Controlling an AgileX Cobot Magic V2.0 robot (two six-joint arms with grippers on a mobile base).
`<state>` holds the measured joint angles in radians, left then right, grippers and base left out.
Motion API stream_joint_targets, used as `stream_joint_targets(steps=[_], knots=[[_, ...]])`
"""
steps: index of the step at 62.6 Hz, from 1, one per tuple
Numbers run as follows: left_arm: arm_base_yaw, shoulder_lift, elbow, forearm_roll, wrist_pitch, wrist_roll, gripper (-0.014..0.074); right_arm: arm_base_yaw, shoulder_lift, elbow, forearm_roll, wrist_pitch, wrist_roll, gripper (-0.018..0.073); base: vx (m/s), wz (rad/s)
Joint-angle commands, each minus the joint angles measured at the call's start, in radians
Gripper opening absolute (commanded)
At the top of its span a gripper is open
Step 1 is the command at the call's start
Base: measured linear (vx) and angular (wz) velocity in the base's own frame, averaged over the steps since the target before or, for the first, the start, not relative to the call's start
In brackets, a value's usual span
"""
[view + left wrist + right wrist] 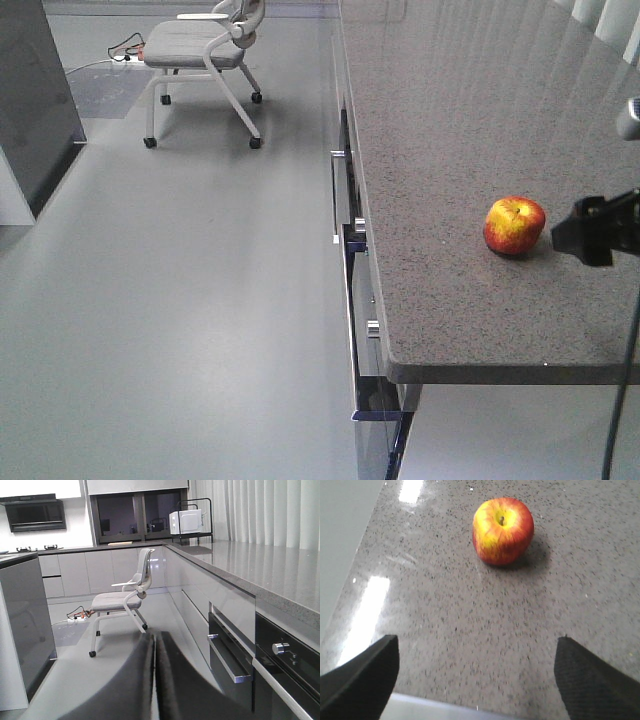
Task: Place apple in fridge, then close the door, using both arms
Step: 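Lower the right gripper and close it around the apple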
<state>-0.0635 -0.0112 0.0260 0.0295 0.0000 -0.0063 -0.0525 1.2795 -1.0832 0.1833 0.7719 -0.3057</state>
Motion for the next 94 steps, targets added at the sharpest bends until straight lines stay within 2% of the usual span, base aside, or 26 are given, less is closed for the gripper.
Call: stream_joint_targets(steps=[1, 24, 43, 68, 78, 94], knots=[[-0.006, -0.015, 0.021, -0.006, -0.078, -0.008, -0.0006, -0.005, 0.044, -0.073, 0.016, -0.071, -0.015, 0.0597, 0.0, 0.0], [-0.006, -0.015, 0.021, -0.006, -0.078, -0.008, -0.0006, -0.005, 0.319, -0.275, 0.002, -0.091, -0.016, 0.0597, 0.0, 0.0], [-0.006, -0.015, 0.021, -0.006, -0.078, -0.008, -0.0006, -0.005, 0.521, -0.451, -0.01, -0.076, -0.056, 0.0597, 0.0, 0.0], [-0.006, -0.015, 0.021, -0.006, -0.078, -0.008, -0.0006, -0.005, 0.66, -0.508, -0.002, -0.118, -0.063, 0.0587, 0.0, 0.0], [-0.006, -0.015, 0.021, -0.006, -0.078, -0.008, -0.0006, -0.005, 0.666, -0.508, -0.002, -0.126, -0.063, 0.0546, 0.0, 0.0], [-0.006, -0.015, 0.021, -0.006, -0.078, -0.008, -0.0006, -0.005, 0.654, -0.508, -0.002, -0.103, -0.058, 0.0402, 0.0, 0.0]])
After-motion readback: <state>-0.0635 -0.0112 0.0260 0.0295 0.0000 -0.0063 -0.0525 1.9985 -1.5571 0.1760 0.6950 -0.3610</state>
